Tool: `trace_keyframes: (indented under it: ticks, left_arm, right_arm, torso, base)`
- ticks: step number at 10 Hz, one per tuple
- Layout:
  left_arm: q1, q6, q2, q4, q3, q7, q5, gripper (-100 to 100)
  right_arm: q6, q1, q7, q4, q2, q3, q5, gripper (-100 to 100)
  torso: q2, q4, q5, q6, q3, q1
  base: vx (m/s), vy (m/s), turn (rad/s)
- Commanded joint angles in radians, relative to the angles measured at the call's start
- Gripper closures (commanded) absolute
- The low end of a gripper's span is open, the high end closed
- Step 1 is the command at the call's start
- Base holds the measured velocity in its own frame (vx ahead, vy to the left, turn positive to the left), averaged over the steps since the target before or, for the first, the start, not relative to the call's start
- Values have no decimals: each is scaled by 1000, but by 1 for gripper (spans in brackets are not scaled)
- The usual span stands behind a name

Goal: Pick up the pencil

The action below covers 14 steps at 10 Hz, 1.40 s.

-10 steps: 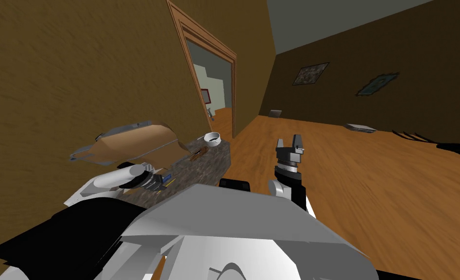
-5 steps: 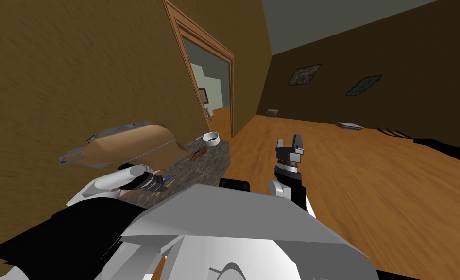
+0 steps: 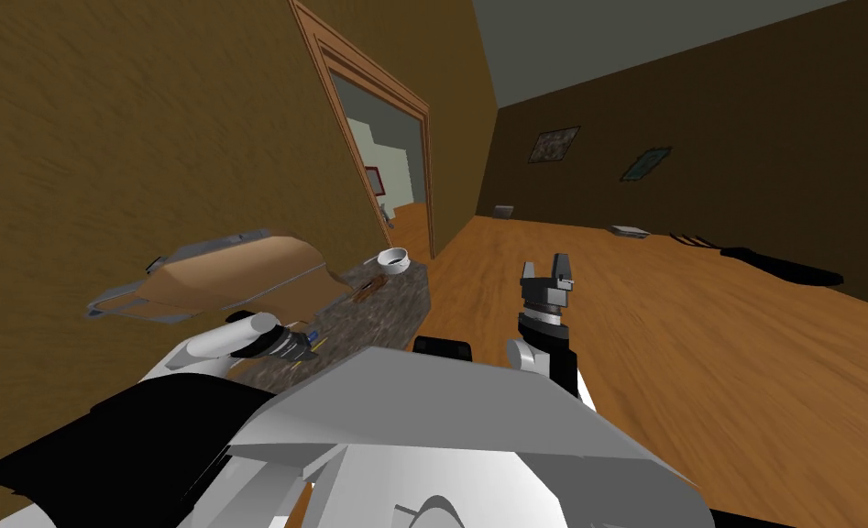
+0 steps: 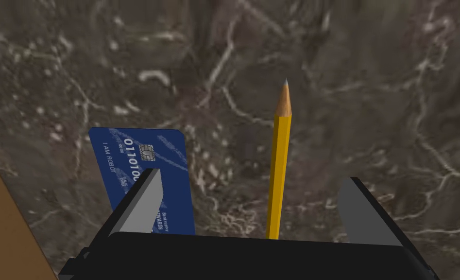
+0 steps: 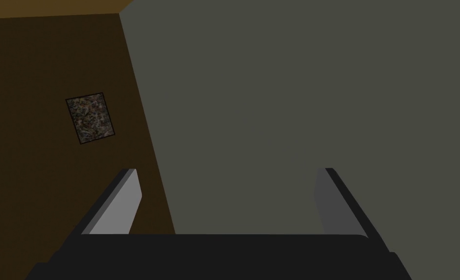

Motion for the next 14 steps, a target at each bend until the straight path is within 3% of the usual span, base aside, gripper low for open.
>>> trace_keyframes:
  ticks: [1, 2, 3, 7, 8, 9, 14]
  left_arm:
    - [-11, -11, 1, 28, -3, 1, -7, -100]
    - [-7, -6, 0, 17, -2, 1, -4, -100]
    - [-8, -8, 1, 19, -2, 1, -5, 100]
    - [-8, -8, 0, 19, -1, 2, -5, 100]
    - [-8, -8, 0, 19, -1, 2, -5, 0]
    - [9, 8, 2, -19, 3, -2, 7, 100]
    - [55, 51, 4, -128, 17, -8, 38, 100]
  right_arm:
    - [0, 0, 0, 0, 0, 0, 0, 0]
    - [0, 0, 0, 0, 0, 0, 0, 0]
    - [0, 0, 0, 0, 0, 0, 0, 0]
    - [0, 0, 0, 0, 0, 0, 0, 0]
    - [0, 0, 0, 0, 0, 0, 0, 0]
    - [0, 0, 0, 0, 0, 0, 0, 0]
    - [0, 0, 0, 0, 0, 0, 0, 0]
  torso:
    - [0, 0, 0, 0, 0, 0]
    - [-1, 0, 1, 0, -1, 1]
    - [-3, -1, 1, -1, -1, 2]
    - [-5, -1, 1, 0, -3, 2]
    - [-5, -1, 1, 0, -3, 2]
    - [-5, -1, 1, 0, -3, 2]
    - [-11, -2, 1, 0, -6, 2]
  base:
    - [-56, -3, -109]
    - [-24, -1, -21]
    - [0, 0, 0]
    - [0, 0, 0]
    - [0, 0, 0]
    - [63, 10, 216]
    - [93, 14, 164]
